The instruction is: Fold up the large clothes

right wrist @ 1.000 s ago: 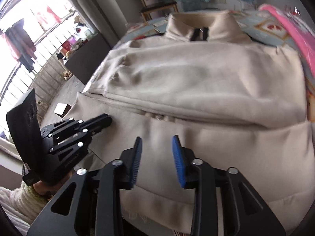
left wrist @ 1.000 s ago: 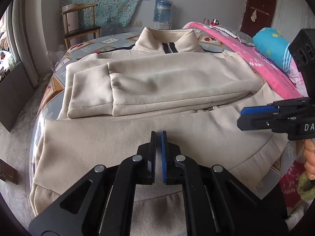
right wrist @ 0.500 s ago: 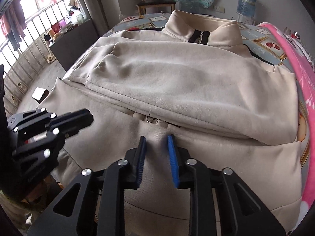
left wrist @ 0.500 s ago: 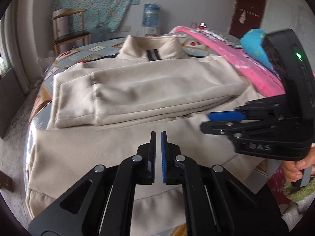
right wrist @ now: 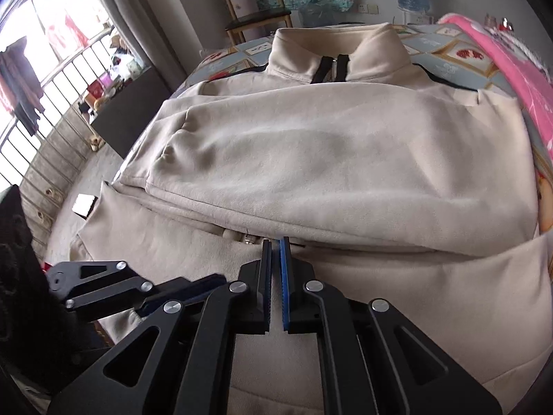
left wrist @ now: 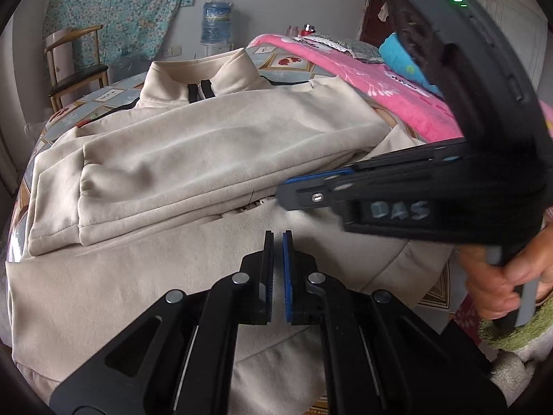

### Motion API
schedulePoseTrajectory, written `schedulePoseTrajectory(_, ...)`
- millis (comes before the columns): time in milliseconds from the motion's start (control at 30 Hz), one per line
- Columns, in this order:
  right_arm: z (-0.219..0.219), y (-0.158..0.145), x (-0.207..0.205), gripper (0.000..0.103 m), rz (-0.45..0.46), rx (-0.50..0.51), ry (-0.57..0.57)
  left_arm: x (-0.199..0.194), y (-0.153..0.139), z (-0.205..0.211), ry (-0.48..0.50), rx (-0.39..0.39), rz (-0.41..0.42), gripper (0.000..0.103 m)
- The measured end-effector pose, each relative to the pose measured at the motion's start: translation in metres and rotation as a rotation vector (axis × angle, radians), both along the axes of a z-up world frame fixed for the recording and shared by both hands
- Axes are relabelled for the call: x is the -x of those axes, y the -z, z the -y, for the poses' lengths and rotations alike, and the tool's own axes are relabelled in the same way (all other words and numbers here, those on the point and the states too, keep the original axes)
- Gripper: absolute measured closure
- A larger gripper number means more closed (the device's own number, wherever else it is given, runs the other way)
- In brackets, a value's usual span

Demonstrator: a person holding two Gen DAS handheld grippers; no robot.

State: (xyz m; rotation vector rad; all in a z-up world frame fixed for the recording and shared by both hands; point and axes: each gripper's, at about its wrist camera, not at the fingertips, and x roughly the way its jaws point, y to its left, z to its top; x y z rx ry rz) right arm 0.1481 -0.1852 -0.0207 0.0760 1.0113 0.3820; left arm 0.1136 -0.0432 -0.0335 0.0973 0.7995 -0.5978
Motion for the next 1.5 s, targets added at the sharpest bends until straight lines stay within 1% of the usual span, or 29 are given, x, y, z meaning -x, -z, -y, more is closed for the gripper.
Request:
schedulePoseTrajectory(67, 0.019, -0.014, 0.013, 0.096, 0.043, 0.01, 0.029, -0.001, 0.0, 0.0, -0.004, -0.001, -0.009, 0.098)
schedulePoseTrajectory(100, 0.029, -0.018, 0.019, 0.094, 0.044, 0.008, 0.039, -0.001, 0.0, 0.0, -0.003, -0.002, -0.01, 0.098)
schedulePoseTrajectory(200, 0.054, -0.014, 0.025, 0.074, 0.014, 0.021, 0.052, 0.0, 0.001, 0.0, -0.001, -0.007, -0.004, 0.098)
schedulePoseTrajectory(233, 0.06, -0.01, 0.025, 0.073, 0.004, 0.049, 0.066, 0.0, 0.001, 0.0, -0.001, -0.009, -0.003, 0.098)
schedulePoseTrajectory(300, 0.073, 0.002, 0.019, 0.073, -0.012, 0.118, 0.102, 0.0, 0.001, 0.0, -0.001, -0.016, -0.002, 0.098)
schedulePoseTrajectory(367, 0.091, 0.005, 0.012, 0.074, 0.015, 0.159, 0.154, 0.001, 0.001, 0.0, -0.003, -0.018, -0.001, 0.098)
schedulePoseTrajectory(400, 0.103, 0.003, 0.01, 0.084, 0.021, 0.137, 0.169, 0.001, 0.001, 0.0, -0.004, -0.018, -0.002, 0.098)
schedulePoseTrajectory(467, 0.127, -0.003, 0.004, 0.091, 0.029, 0.09, 0.231, 0.001, 0.001, -0.001, -0.005, -0.013, -0.005, 0.098)
schedulePoseTrajectory(500, 0.136, -0.006, 0.004, 0.094, 0.037, 0.086, 0.256, 0.001, 0.001, -0.002, -0.005, -0.008, -0.006, 0.098)
schedulePoseTrajectory(567, 0.151, -0.011, 0.007, 0.089, 0.063, 0.178, 0.346, -0.001, 0.001, -0.002, -0.007, 0.001, -0.011, 0.098)
schedulePoseTrajectory(600, 0.158, -0.013, 0.009, 0.089, 0.058, 0.183, 0.369, -0.001, 0.001, -0.003, -0.007, 0.003, -0.014, 0.098)
schedulePoseTrajectory(633, 0.165, -0.017, 0.015, 0.089, 0.052, 0.147, 0.384, -0.001, 0.001, -0.003, -0.006, 0.002, -0.014, 0.098)
schedulePoseTrajectory(700, 0.162, -0.026, 0.03, 0.089, 0.067, 0.114, 0.357, -0.001, 0.001, -0.003, -0.003, -0.002, -0.012, 0.098)
schedulePoseTrajectory(767, 0.145, -0.027, 0.047, 0.084, 0.077, 0.107, 0.284, -0.001, 0.001, -0.002, 0.0, -0.008, -0.01, 0.098)
schedulePoseTrajectory(800, 0.131, -0.024, 0.056, 0.078, 0.071, 0.115, 0.233, 0.0, 0.001, -0.001, 0.0, -0.011, -0.009, 0.098)
schedulePoseTrajectory(833, 0.119, -0.019, 0.065, 0.078, 0.067, 0.133, 0.19, 0.0, 0.001, -0.001, 0.0, -0.013, -0.007, 0.098)
schedulePoseTrajectory(900, 0.108, -0.012, 0.078, 0.077, 0.064, 0.18, 0.158, 0.0, 0.001, -0.001, -0.002, -0.015, -0.004, 0.098)
schedulePoseTrajectory(933, 0.108, -0.007, 0.081, 0.077, 0.06, 0.211, 0.164, 0.0, 0.001, -0.001, -0.002, -0.015, -0.005, 0.098)
schedulePoseTrajectory(967, 0.112, 0.002, 0.082, 0.077, 0.045, 0.266, 0.196, 0.0, 0.001, -0.001, 0.0, -0.014, -0.006, 0.098)
schedulePoseTrajectory(1000, 0.118, 0.009, 0.083, 0.077, 0.029, 0.286, 0.222, 0.0, 0.001, -0.001, 0.001, -0.013, -0.007, 0.098)
schedulePoseTrajectory(1033, 0.13, 0.009, 0.085, 0.077, 0.023, 0.22, 0.241, 0.0, 0.001, -0.001, 0.002, -0.013, -0.008, 0.098)
schedulePoseTrajectory(1067, 0.136, 0.005, 0.087, 0.077, 0.009, 0.187, 0.263, 0.001, 0.001, -0.001, 0.002, -0.013, -0.008, 0.098)
schedulePoseTrajectory(1100, 0.14, -0.001, 0.09, 0.077, 0.014, 0.183, 0.284, 0.001, 0.001, -0.001, 0.003, -0.015, -0.009, 0.098)
schedulePoseTrajectory(1200, 0.136, -0.013, 0.103, 0.076, 0.057, 0.248, 0.294, 0.001, 0.002, -0.001, -0.001, -0.006, -0.013, 0.098)
schedulePoseTrajectory(1333, 0.142, 0.002, 0.107, 0.076, 0.004, 0.264, 0.318, 0.0, 0.001, -0.003, -0.009, 0.013, -0.021, 0.098)
schedulePoseTrajectory(1367, 0.138, -0.001, 0.109, 0.076, 0.007, 0.272, 0.33, -0.001, 0.001, -0.003, -0.009, 0.016, -0.024, 0.098)
schedulePoseTrajectory(1400, 0.135, -0.005, 0.104, 0.076, 0.016, 0.28, 0.325, -0.002, 0.001, -0.004, -0.008, 0.016, -0.026, 0.098)
schedulePoseTrajectory(1433, 0.123, -0.014, 0.107, 0.076, 0.047, 0.271, 0.293, -0.002, 0.001, -0.004, -0.005, 0.015, -0.029, 0.098)
schedulePoseTrajectory(1500, 0.102, -0.024, 0.107, 0.074, 0.085, 0.22, 0.221, -0.003, 0.0, -0.004, -0.001, 0.014, -0.034, 0.098)
